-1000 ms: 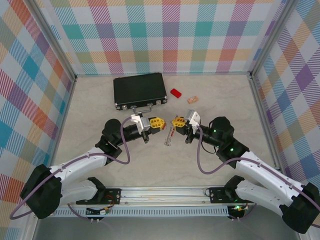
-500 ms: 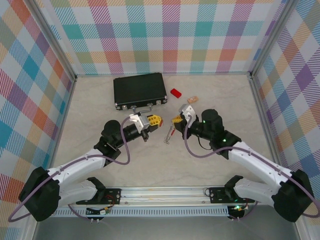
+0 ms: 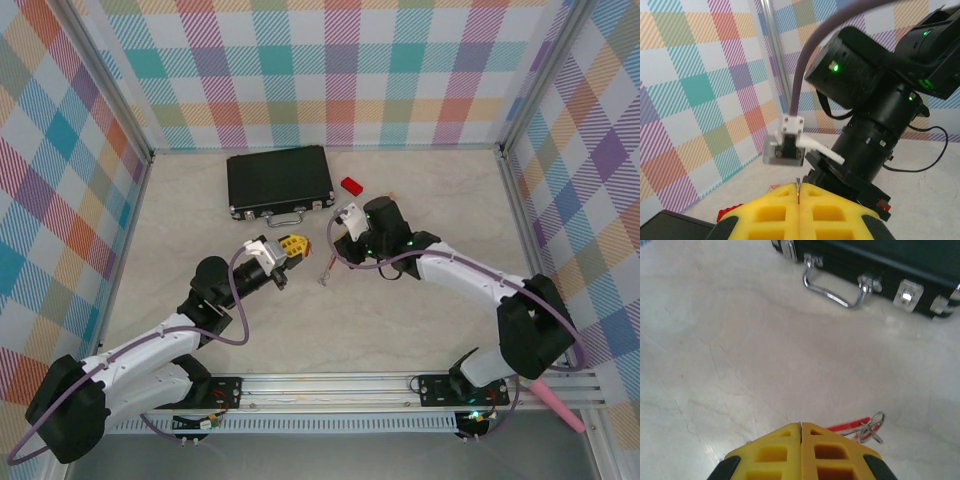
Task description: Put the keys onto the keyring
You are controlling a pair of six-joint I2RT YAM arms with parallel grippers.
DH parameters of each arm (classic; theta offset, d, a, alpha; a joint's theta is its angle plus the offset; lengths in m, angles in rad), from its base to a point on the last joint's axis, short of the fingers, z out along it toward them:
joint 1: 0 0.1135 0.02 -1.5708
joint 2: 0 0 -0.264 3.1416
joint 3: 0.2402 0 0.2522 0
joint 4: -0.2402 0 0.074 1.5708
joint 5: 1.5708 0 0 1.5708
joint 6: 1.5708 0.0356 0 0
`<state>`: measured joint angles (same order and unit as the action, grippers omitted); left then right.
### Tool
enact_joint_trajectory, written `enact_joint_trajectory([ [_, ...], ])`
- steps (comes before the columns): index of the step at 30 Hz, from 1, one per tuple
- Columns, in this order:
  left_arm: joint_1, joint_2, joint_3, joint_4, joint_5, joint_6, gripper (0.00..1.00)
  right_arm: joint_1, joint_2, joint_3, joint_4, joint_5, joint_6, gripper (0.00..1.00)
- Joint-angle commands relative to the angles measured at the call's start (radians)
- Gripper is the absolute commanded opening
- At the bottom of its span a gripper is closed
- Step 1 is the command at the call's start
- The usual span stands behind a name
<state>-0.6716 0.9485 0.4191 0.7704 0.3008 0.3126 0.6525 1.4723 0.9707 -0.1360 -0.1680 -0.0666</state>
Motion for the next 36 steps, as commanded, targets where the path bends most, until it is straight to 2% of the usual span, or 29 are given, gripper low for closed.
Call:
enact_joint_trajectory([
  [1, 0.001, -0.025, -0.011, 0.048, -0.019, 0.02, 0.0, -0.008, -0.004, 0.016, -0.113, -0.009, -0.005, 0.0],
  [8, 0.001, -0.015, -0.012, 0.059, -0.015, 0.022, 0.0, -0.008, -0.015, 0.011, -0.298, 0.01, -0.022, 0.0],
  [18, 0.002, -0.015, -0.013, 0.058, -0.018, 0.021, 0.0, -0.002, 0.059, 0.023, -0.439, 0.021, -0.075, 0.0],
  [29, 0.003, -0.029, -0.016, 0.051, -0.034, 0.032, 0.0, 0.018, 0.27, 0.163, -0.572, 0.073, -0.095, 0.0],
  [36, 0.003, -0.025, -0.019, 0.054, -0.032, 0.033, 0.0, 0.031, 0.351, 0.227, -0.636, 0.123, -0.113, 0.0],
])
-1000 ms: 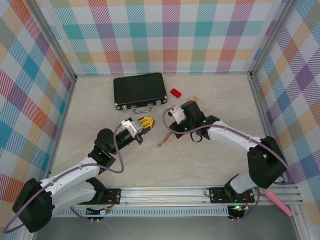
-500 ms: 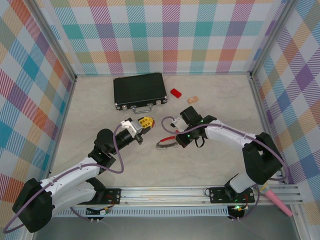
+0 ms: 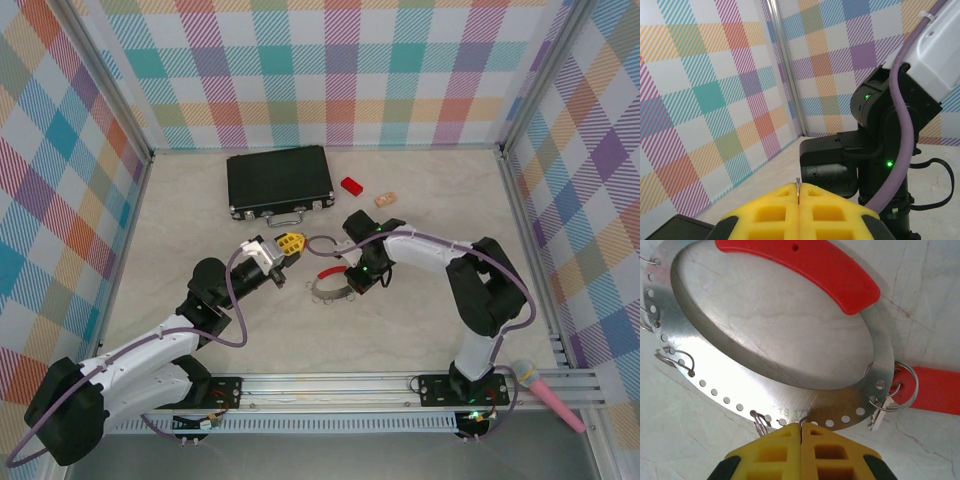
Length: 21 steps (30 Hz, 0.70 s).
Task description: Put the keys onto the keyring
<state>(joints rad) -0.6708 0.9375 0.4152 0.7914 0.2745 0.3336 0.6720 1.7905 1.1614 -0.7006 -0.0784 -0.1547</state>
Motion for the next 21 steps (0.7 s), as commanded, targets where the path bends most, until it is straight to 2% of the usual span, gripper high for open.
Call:
enact_joint_trajectory([
  [1, 0.002, -0.014, -0.015, 0.033, -0.005, 0.011, 0.0, 0.012, 0.045, 0.046, -0.078, 0.04, -0.025, 0.0],
  [9, 0.002, -0.014, -0.015, 0.031, -0.001, 0.007, 0.0, 0.026, 0.093, 0.086, -0.092, 0.042, -0.022, 0.01],
  [13, 0.003, -0.011, -0.013, 0.032, 0.003, 0.005, 0.0, 0.026, 0.084, 0.085, -0.089, 0.042, -0.014, 0.05],
  [17, 0.002, -0.008, -0.012, 0.032, 0.002, 0.004, 0.0, 0.026, 0.034, 0.056, -0.046, 0.021, 0.002, 0.18],
  [21, 0.002, -0.008, -0.012, 0.034, 0.006, 0.002, 0.0, 0.022, -0.022, 0.029, 0.001, 0.013, 0.023, 0.25],
])
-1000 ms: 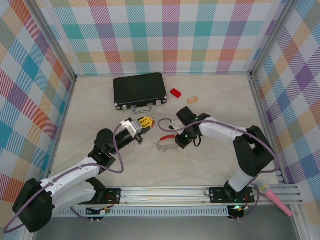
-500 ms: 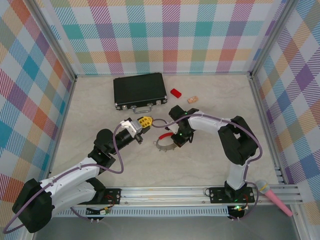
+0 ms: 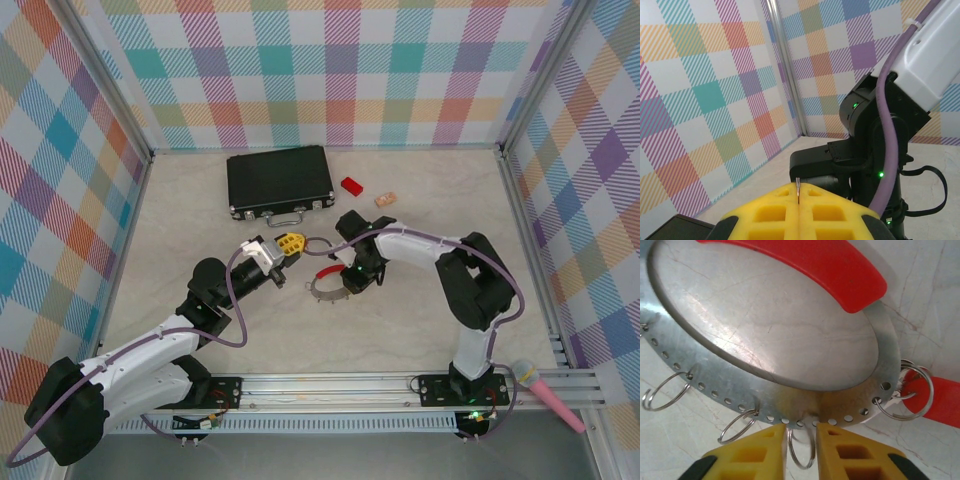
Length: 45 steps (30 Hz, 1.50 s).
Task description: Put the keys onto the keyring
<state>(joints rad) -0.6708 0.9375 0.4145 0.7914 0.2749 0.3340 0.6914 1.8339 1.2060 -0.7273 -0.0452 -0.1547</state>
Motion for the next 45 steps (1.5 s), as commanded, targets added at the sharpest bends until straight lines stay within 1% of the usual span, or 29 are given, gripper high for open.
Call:
enact_joint_trajectory([
  [1, 0.002, -0.007, -0.01, 0.034, 0.006, 0.002, 0.0, -0.001, -0.082, -0.027, 0.045, -0.025, 0.03, 0.27],
  [3, 0.002, -0.008, -0.011, 0.034, 0.006, 0.0, 0.0, -0.007, -0.119, -0.053, 0.087, -0.038, 0.048, 0.31],
  [7, 0.002, -0.004, -0.009, 0.037, 0.005, -0.001, 0.0, -0.027, -0.215, -0.147, 0.209, -0.064, 0.15, 0.38],
  [10, 0.002, 0.004, -0.009, 0.045, 0.007, -0.009, 0.0, -0.038, -0.288, -0.243, 0.333, -0.088, 0.244, 0.39],
  [13, 0.002, 0.015, -0.01, 0.062, 0.009, -0.019, 0.0, -0.041, -0.362, -0.366, 0.497, -0.109, 0.387, 0.4],
  [15, 0.002, 0.022, -0.011, 0.07, 0.007, -0.026, 0.0, -0.041, -0.415, -0.485, 0.646, -0.109, 0.536, 0.41],
  [18, 0.002, 0.026, -0.01, 0.076, 0.006, -0.031, 0.0, -0.038, -0.47, -0.619, 0.818, -0.102, 0.708, 0.42],
  [22, 0.002, 0.022, -0.014, 0.083, 0.003, -0.037, 0.0, -0.002, -0.522, -0.741, 0.98, -0.023, 0.823, 0.42],
  [25, 0.002, 0.017, -0.015, 0.082, 0.003, -0.042, 0.0, 0.015, -0.516, -0.775, 1.031, 0.013, 0.872, 0.42],
  [30, 0.002, 0.006, -0.016, 0.073, 0.004, -0.043, 0.0, 0.016, -0.458, -0.826, 1.143, 0.033, 0.967, 0.35],
  [38, 0.002, -0.001, -0.017, 0.068, 0.003, -0.041, 0.0, 0.016, -0.47, -0.841, 1.111, 0.067, 1.003, 0.34],
  [45, 0.002, -0.005, -0.017, 0.066, 0.004, -0.041, 0.0, 0.016, -0.412, -0.851, 1.17, 0.033, 1.038, 0.28],
])
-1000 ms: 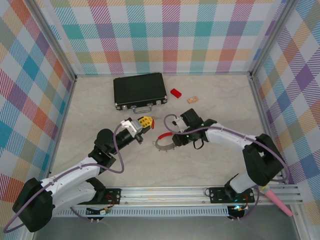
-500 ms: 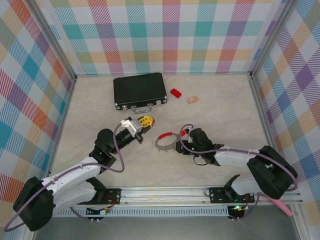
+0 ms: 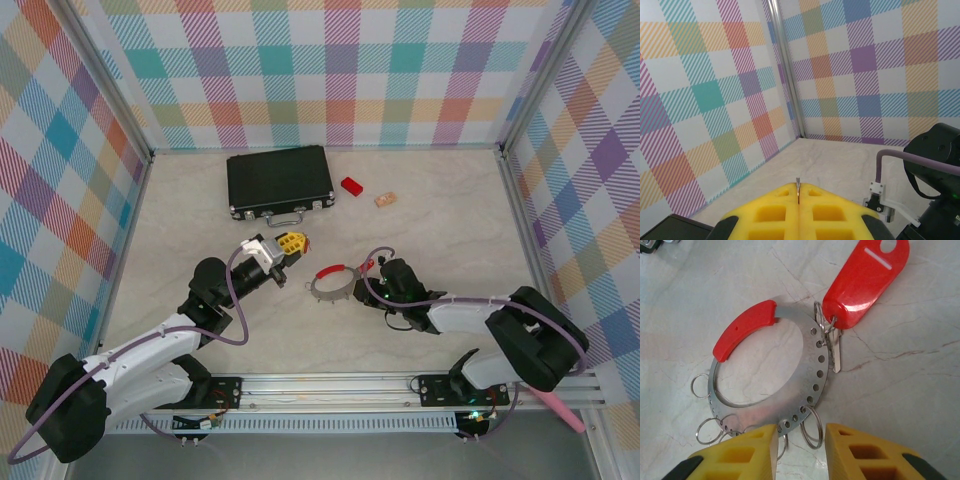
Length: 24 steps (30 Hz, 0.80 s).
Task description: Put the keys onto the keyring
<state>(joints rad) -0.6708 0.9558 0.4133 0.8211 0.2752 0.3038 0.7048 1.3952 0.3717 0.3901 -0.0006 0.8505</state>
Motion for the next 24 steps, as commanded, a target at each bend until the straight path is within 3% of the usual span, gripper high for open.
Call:
enact_joint_trajectory([
  [1, 0.002, -0.024, -0.014, 0.036, 0.005, -0.011, 0.0, 0.002, 0.034, -0.014, 0.056, -0.016, 0.038, 0.28],
  [17, 0.002, -0.026, -0.016, 0.036, 0.007, -0.011, 0.0, 0.025, 0.065, -0.01, 0.048, -0.016, 0.052, 0.2],
  [24, 0.002, -0.029, -0.016, 0.035, 0.005, -0.009, 0.0, 0.033, 0.054, -0.015, 0.029, -0.003, 0.083, 0.24],
])
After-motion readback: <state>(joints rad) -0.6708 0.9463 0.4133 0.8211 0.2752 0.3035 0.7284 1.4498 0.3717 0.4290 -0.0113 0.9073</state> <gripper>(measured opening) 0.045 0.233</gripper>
